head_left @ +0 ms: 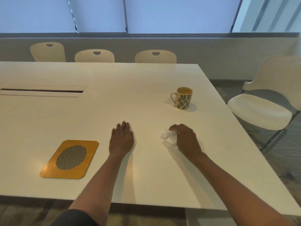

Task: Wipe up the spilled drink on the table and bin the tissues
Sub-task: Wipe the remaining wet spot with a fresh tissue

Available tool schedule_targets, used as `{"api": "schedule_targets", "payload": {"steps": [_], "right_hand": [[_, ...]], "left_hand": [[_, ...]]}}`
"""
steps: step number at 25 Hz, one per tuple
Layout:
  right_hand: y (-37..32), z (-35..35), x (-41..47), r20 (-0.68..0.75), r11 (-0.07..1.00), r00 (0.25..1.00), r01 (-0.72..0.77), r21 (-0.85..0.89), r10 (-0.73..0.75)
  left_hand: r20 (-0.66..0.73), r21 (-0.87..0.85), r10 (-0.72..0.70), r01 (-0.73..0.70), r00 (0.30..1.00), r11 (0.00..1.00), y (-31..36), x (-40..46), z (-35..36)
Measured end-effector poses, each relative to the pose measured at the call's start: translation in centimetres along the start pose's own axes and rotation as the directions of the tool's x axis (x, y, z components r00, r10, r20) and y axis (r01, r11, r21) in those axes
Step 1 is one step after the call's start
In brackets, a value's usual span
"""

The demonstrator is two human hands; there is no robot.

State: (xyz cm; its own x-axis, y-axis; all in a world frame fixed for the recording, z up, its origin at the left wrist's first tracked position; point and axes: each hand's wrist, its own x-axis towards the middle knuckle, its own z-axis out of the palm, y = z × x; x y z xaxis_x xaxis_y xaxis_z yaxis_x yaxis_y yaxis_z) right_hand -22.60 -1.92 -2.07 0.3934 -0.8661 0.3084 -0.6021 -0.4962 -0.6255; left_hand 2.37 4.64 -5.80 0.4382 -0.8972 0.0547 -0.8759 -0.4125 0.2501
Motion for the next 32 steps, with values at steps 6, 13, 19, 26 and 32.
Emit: {"api": "schedule_targets", "payload": {"steps": [6, 13, 19, 26, 32], "right_hand": [[5.3, -5.6, 1.8, -0.141, 0.929, 0.923, -0.367, -0.047, 0.358], [8.6, -3.2, 2.1, -0.13, 0.817, 0.955, -0.296, -0.495, 0.267], [7.7, 0.0, 3.5, 0.037, 0.773, 0.899, -0.353, -0.527, 0.436], [-3.0, 9.1, 3.0, 0.372, 0.891, 0.921, 0.067, -0.45, 0.119], [-3.7, 7.9, 4.9, 0.471, 0.932, 0.882, 0.146, -0.332, 0.03]], "left_hand": [[0.005, -0.01, -0.006, 0.006, 1.0, 1.0, 0.0, 0.1, 0.1], [-0.006, 0.003, -0.002, 0.002, 1.0, 1.0, -0.1, 0.2, 0.2], [-0.027, 0.012, 0.004, -0.004, 1.0, 1.0, -0.1, 0.3, 0.4], [-0.005, 0.009, -0.001, 0.001, 1.0, 1.0, -0.2, 0.5, 0.3], [-0.002, -0.02, 0.002, -0.002, 1.0, 1.0, -0.3, 0.4, 0.3]]}}
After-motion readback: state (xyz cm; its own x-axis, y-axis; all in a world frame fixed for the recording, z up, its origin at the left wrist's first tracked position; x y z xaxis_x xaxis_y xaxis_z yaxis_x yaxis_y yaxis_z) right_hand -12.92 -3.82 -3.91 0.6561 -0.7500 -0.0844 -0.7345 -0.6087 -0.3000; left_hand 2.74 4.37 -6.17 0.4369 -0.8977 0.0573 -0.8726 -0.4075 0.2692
